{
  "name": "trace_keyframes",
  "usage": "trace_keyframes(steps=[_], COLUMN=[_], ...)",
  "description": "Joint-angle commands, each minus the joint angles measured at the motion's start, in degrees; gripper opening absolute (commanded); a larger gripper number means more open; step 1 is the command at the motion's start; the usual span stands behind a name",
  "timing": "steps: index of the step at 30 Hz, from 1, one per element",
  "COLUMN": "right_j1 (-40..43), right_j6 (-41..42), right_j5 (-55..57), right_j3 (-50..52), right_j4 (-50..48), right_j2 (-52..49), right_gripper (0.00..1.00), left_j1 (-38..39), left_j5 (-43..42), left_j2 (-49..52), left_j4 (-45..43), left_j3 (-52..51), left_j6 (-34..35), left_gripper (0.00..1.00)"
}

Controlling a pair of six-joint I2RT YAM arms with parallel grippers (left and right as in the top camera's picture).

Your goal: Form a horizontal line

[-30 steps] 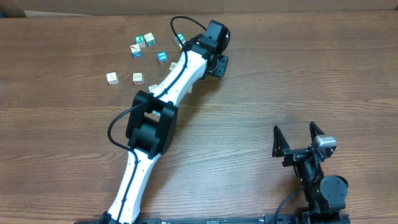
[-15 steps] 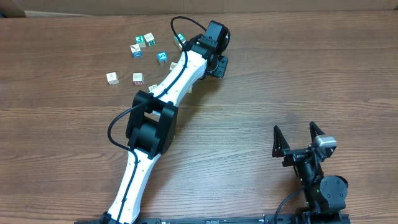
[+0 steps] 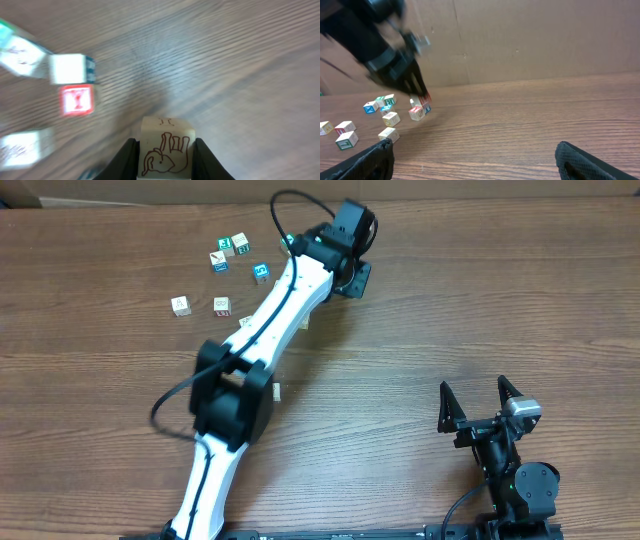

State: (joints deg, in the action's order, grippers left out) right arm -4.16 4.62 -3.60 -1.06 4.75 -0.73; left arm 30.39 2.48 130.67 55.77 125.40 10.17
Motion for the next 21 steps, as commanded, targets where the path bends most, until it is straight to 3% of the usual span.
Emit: trace_keyframes(steps=[1, 13, 21], right_j1=[0.07, 0.07, 0.07], right_j6=[-0.20, -0.20, -0.20], right_j5=[0.48, 0.48, 0.48], right_j3=[0.59, 0.59, 0.59], right_j4=[-0.11, -0.11, -0.11], right_j2=[0.55, 0.57, 0.57], right_gripper=[1.00, 1.00, 1.00], left_j1=[0.92, 0.92, 0.94], left_j5=[1.11, 1.14, 1.11], left_j2=[-11.23, -34.21, -36.50], left_j4=[2.95, 16.31, 29.77], left_j3=[1.16, 1.14, 0.04], left_j6=[2.38, 8.20, 12.26], left_gripper=[0.18, 0.15, 0.10])
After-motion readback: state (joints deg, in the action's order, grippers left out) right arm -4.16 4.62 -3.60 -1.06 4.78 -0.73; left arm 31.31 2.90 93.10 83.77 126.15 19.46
